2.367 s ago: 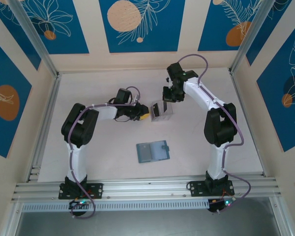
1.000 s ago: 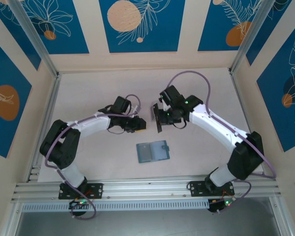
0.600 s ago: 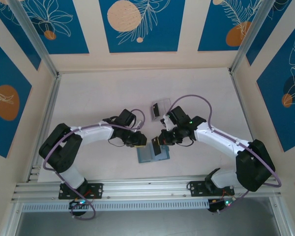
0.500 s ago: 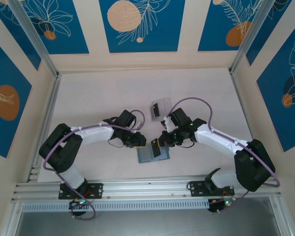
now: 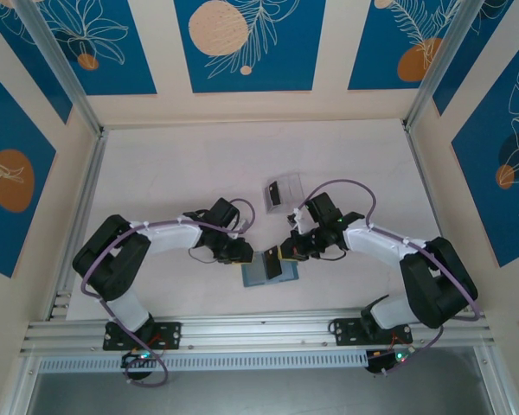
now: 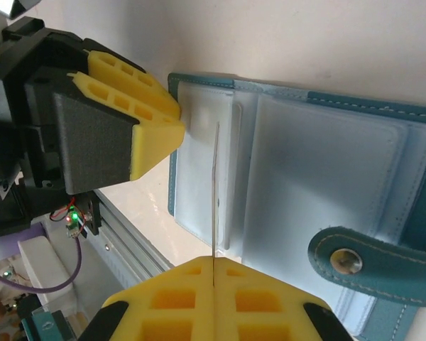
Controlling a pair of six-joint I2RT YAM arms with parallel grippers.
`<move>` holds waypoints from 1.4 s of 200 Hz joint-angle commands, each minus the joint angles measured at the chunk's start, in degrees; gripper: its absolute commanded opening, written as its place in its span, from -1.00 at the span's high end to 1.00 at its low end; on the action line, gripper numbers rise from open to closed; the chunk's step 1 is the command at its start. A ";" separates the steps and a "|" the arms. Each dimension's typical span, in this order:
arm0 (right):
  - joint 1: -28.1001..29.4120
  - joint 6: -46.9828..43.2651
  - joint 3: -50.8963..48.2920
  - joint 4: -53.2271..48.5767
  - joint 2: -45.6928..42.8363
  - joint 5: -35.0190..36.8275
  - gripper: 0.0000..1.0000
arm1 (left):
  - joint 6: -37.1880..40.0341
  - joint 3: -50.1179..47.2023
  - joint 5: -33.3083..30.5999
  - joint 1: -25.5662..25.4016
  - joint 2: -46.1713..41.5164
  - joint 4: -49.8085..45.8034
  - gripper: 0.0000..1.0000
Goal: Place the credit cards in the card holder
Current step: Insert the credit card into the card slot.
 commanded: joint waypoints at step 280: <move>1.10 -1.86 5.52 -0.13 13.73 -3.17 1.00 | 1.25 -2.19 -2.59 -0.45 2.13 -1.40 0.47</move>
